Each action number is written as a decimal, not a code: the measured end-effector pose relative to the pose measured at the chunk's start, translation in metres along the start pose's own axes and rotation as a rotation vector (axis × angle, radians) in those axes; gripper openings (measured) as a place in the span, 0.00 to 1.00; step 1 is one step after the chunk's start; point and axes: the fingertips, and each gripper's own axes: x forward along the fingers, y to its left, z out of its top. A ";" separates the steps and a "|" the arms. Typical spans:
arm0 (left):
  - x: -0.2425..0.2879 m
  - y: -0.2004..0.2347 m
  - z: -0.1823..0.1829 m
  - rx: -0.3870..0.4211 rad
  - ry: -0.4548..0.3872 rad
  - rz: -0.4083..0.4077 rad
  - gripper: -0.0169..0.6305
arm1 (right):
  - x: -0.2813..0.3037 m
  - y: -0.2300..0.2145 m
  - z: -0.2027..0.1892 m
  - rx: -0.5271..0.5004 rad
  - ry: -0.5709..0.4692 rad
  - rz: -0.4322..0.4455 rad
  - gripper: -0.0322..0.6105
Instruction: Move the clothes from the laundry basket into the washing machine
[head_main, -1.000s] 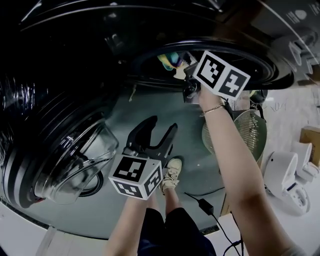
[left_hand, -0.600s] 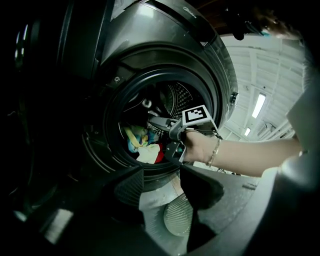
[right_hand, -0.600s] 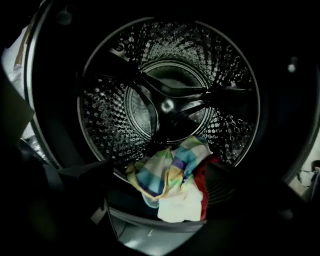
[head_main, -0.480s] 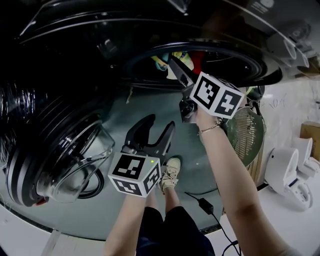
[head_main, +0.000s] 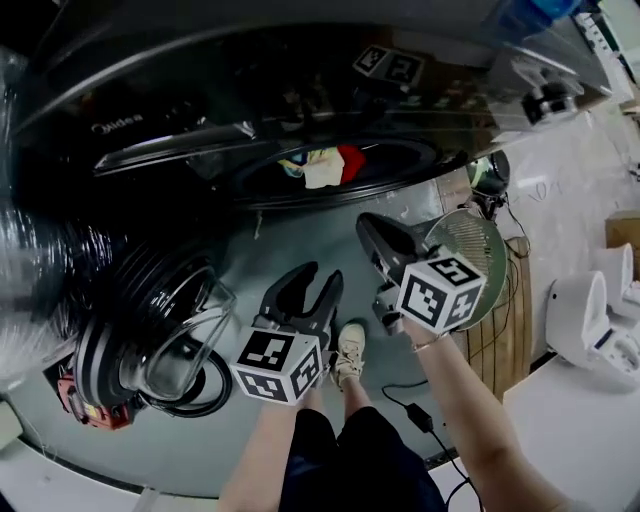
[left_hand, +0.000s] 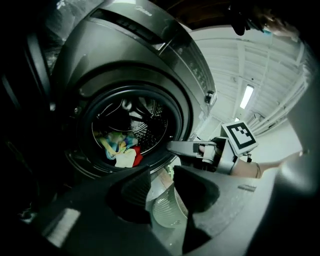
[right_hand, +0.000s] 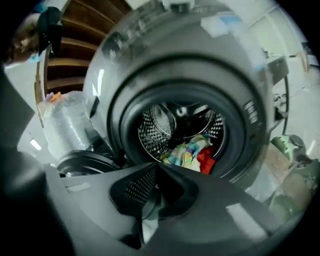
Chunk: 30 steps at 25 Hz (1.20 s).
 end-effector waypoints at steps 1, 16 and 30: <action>-0.002 -0.009 0.003 0.016 0.014 -0.021 0.39 | -0.014 0.005 0.003 0.015 -0.019 0.015 0.10; -0.042 -0.169 0.077 0.230 0.196 -0.247 0.19 | -0.214 0.065 0.104 0.041 -0.231 -0.100 0.09; -0.084 -0.300 0.136 0.416 0.171 -0.419 0.19 | -0.348 0.117 0.148 -0.069 -0.251 -0.176 0.09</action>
